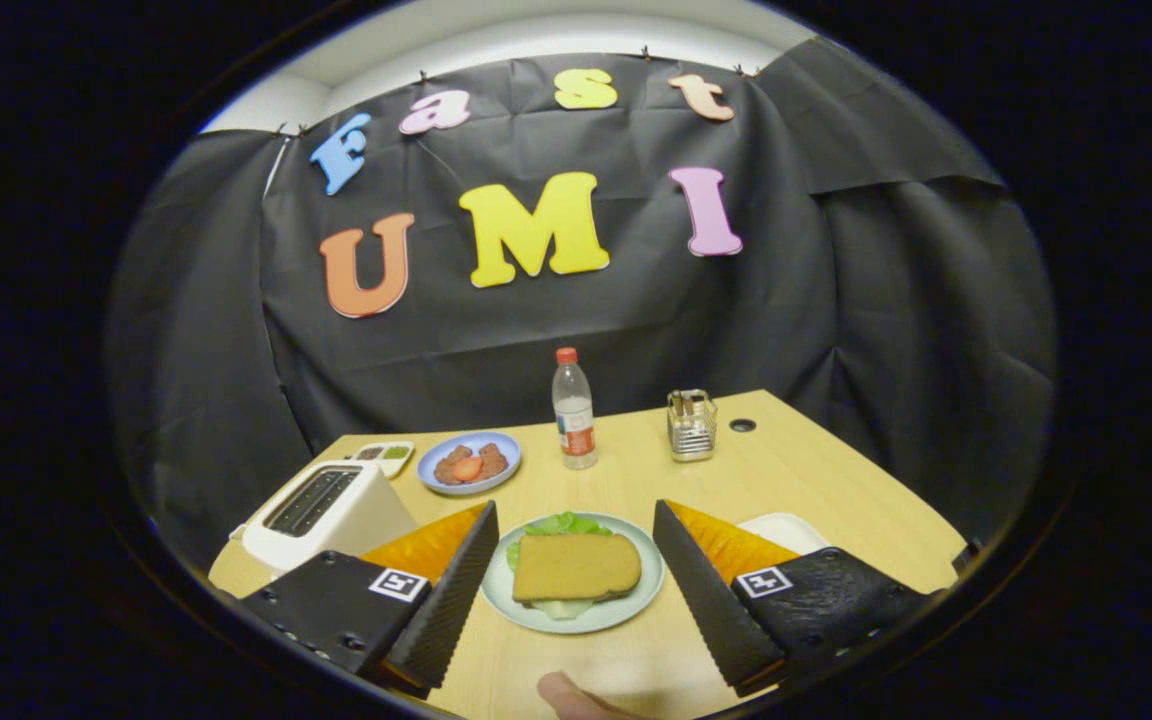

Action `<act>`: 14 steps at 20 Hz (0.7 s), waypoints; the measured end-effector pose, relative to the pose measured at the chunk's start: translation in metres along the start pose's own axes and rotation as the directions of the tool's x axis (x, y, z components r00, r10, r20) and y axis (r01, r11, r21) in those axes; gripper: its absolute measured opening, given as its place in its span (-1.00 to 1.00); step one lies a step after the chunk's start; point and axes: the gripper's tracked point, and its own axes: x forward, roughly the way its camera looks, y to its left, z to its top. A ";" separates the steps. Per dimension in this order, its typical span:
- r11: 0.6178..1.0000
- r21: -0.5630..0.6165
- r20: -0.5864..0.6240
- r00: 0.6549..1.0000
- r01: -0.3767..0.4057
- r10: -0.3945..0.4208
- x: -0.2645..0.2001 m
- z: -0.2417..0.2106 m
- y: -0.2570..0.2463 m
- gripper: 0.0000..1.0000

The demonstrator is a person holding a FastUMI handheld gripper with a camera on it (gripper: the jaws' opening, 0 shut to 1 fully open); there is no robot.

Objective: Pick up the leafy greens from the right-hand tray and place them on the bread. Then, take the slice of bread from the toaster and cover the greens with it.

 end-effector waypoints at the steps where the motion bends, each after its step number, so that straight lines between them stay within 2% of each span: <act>1: 1.000 -0.006 0.032 0.999 -0.008 0.009 -0.014 0.007 0.007 0.92; 6: 0.998 -0.064 0.170 0.985 -0.005 0.016 -0.079 0.027 0.030 0.92; 9: 0.994 -0.100 0.194 0.979 -0.039 0.058 -0.109 0.025 0.049 0.92; 14: 0.994 -0.109 0.242 0.969 -0.029 0.055 -0.150 0.026 0.058 0.91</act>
